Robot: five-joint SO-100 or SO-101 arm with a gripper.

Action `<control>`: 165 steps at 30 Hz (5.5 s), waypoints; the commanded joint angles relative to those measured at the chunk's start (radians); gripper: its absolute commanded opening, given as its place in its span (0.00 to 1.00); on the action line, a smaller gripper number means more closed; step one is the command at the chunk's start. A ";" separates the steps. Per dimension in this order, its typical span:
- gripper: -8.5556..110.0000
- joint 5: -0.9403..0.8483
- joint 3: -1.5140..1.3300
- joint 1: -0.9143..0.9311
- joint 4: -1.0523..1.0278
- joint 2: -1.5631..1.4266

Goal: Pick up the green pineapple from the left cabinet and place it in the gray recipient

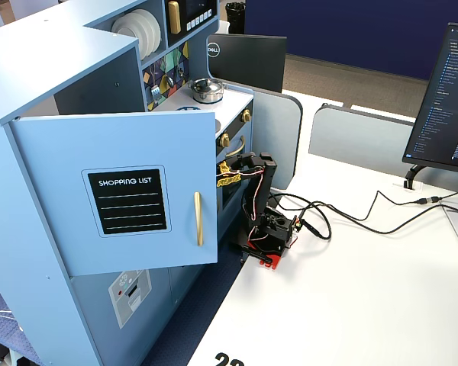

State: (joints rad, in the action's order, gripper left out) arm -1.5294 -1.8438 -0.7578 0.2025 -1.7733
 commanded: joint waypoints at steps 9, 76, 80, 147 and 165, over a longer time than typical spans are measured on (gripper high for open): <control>0.26 -0.044 0.163 -0.051 0.014 0.067; 0.07 -0.098 0.071 0.773 -0.546 -0.451; 0.07 -0.100 0.173 0.788 -0.517 -0.327; 0.09 -0.043 -1.158 0.741 -1.729 -1.405; 0.12 0.018 -1.158 0.749 -1.733 -1.405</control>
State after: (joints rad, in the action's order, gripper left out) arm -1.5509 -2.9867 -0.0245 -1.3606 -3.1845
